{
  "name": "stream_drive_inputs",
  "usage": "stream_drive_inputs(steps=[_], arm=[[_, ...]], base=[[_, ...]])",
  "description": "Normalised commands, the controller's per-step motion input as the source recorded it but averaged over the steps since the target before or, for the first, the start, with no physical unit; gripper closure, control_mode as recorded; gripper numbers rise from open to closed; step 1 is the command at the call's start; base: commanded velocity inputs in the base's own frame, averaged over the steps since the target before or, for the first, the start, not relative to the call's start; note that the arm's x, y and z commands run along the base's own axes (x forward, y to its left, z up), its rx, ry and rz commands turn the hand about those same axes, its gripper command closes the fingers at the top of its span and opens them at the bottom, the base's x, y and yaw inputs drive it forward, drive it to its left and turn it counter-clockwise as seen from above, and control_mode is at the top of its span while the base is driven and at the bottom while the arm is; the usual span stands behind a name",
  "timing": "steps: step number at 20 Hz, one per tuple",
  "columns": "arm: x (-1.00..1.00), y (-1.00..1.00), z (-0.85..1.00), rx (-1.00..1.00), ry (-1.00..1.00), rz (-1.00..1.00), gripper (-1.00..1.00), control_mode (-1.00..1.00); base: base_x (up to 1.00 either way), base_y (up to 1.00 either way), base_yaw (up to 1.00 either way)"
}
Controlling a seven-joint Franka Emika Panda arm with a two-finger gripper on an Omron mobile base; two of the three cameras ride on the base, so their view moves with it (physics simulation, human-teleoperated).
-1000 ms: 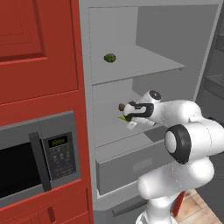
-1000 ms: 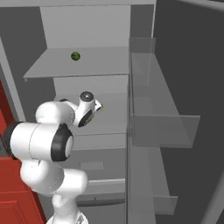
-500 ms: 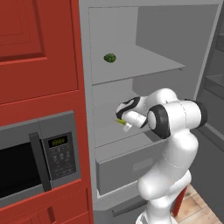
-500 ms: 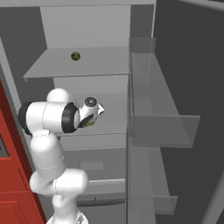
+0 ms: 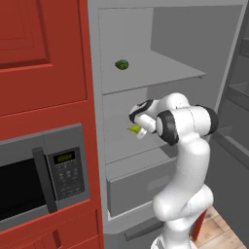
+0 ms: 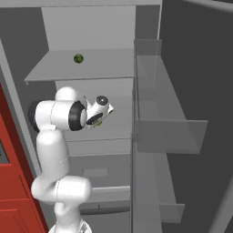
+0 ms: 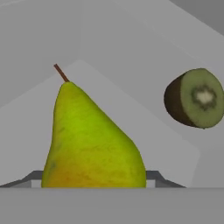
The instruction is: Place the pear in the correct fridge rack based on whether it is a fruit or vegetable. Finally, close the fridge door.
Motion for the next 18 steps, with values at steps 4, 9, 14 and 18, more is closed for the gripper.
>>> stream_drive_inputs(steps=[4, 9, 14, 18], arm=[[0.18, 0.24, -0.46, -0.01, 0.00, 0.00, -1.00, -1.00], [-0.35, 0.04, -0.08, 0.00, -0.06, 0.00, -1.00, -1.00], [-0.57, 0.04, 0.01, 0.00, -0.09, 0.00, -1.00, -1.00], [-0.46, 0.06, 0.36, 0.00, -0.09, 0.00, -1.00, -1.00]], base=[[0.00, 0.00, 0.00], [0.00, 0.00, 0.00], [0.00, 0.00, 0.00], [0.00, 0.00, 0.00]])
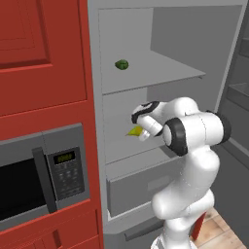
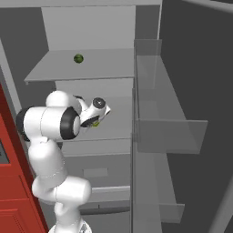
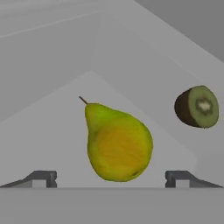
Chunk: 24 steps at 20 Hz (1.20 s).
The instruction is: Place the pear in the correct fridge rack based on whether it is a fruit or vegetable. Finally, close the fridge door.
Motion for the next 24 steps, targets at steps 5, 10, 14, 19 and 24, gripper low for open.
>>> stream_drive_inputs(steps=[5, 10, 14, 19, 24], arm=[[-0.35, 0.02, 0.54, -0.01, -0.05, -0.01, -1.00, -1.00], [-0.90, 0.00, 0.58, 0.00, -0.06, -0.06, -1.00, -1.00], [-1.00, 0.00, 0.65, 0.00, 0.04, -0.09, -1.00, -1.00], [-1.00, 0.00, 0.62, 0.00, 0.08, -0.09, -1.00, -1.00], [-0.99, 0.00, 0.69, 0.00, 0.14, -0.10, -1.00, -1.00]], base=[[0.00, 0.00, 0.00], [0.00, 0.00, 0.00], [0.00, 0.00, 0.00], [0.00, 0.00, 0.00], [0.00, 0.00, 0.00]])
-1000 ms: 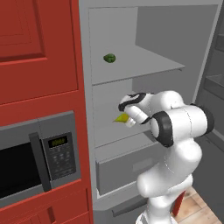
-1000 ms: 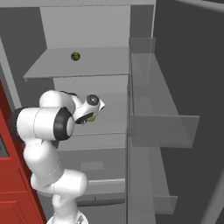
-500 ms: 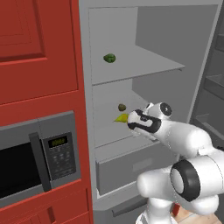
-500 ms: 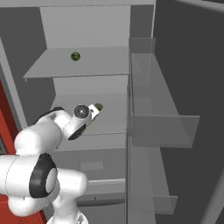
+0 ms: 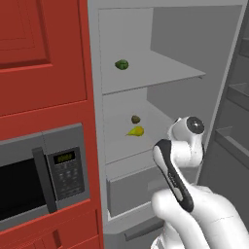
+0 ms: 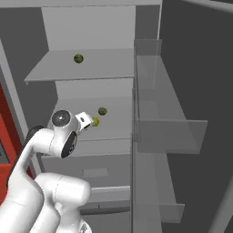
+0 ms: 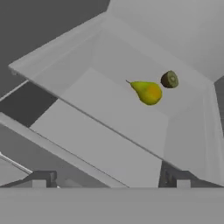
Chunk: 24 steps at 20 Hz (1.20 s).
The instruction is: Place the pear in the correct fridge rack based on whether it is a fruit or vegetable. Finally, close the fridge door.
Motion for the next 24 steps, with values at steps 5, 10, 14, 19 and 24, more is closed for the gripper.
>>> stream_drive_inputs(steps=[5, 10, 14, 19, 24], arm=[[-0.91, 0.10, 0.37, 0.00, 0.13, -0.09, -1.00, -1.00], [-0.41, 0.31, -0.02, 0.00, 0.06, -0.01, -1.00, -1.00], [-0.11, 0.27, -0.17, -0.07, 0.01, 0.00, -1.00, -1.00], [-0.30, 0.16, -0.13, -0.05, 0.00, 0.00, -1.00, 1.00], [0.00, 0.00, 0.00, 0.00, 0.00, 0.00, -1.00, 1.00]], base=[[0.00, 0.00, 0.00], [0.00, 0.00, 0.00], [0.00, 0.00, 0.00], [-0.60, 0.11, 0.00], [-1.00, 0.00, 0.00]])
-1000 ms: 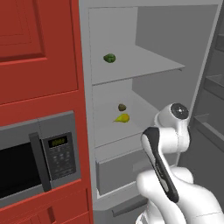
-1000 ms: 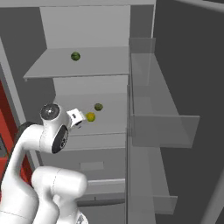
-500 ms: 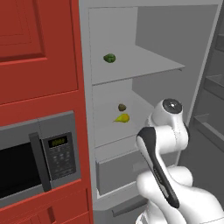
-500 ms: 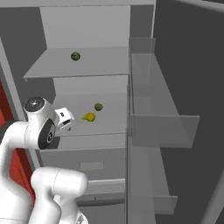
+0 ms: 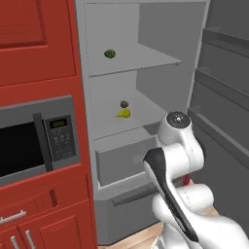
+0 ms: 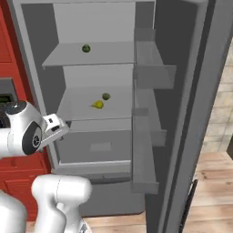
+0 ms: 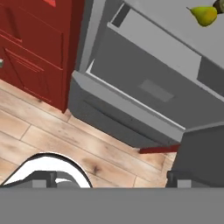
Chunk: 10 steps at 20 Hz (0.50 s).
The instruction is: Place the pear in the correct fridge rack based on whether it is a fruit or vegetable. Finally, close the fridge door.
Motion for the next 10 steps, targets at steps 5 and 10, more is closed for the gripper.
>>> stream_drive_inputs(steps=[5, 10], arm=[[0.00, 0.00, 0.00, 0.00, 0.00, 0.00, -1.00, 1.00], [0.00, 0.00, 0.00, 0.00, 0.00, 0.00, -1.00, 1.00]], base=[[-1.00, -0.05, 0.00], [-1.00, -0.28, -0.02]])
